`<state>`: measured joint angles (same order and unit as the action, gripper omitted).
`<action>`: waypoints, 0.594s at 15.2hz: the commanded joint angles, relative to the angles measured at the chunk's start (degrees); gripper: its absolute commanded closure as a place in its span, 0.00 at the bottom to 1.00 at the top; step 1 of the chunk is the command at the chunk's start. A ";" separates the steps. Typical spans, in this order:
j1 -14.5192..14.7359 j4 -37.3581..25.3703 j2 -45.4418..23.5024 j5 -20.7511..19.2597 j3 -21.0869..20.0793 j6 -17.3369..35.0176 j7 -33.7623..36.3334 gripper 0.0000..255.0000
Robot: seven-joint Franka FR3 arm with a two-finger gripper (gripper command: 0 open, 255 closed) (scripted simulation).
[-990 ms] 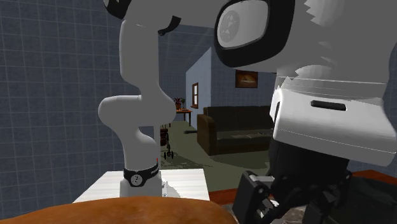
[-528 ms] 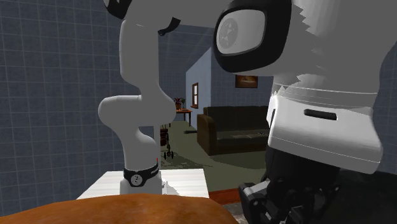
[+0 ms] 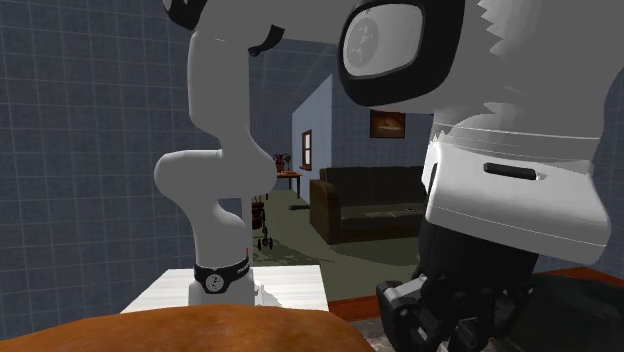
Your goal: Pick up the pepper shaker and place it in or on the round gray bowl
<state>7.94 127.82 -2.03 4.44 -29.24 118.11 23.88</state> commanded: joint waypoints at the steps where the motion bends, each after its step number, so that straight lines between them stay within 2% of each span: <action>1: -0.10 -0.63 0.82 0.37 0.05 -1.54 -0.31 1.00; 9: -0.32 -3.76 4.19 1.75 0.29 -7.70 -1.11 1.00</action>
<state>7.71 124.70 1.90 6.14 -29.05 111.31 22.91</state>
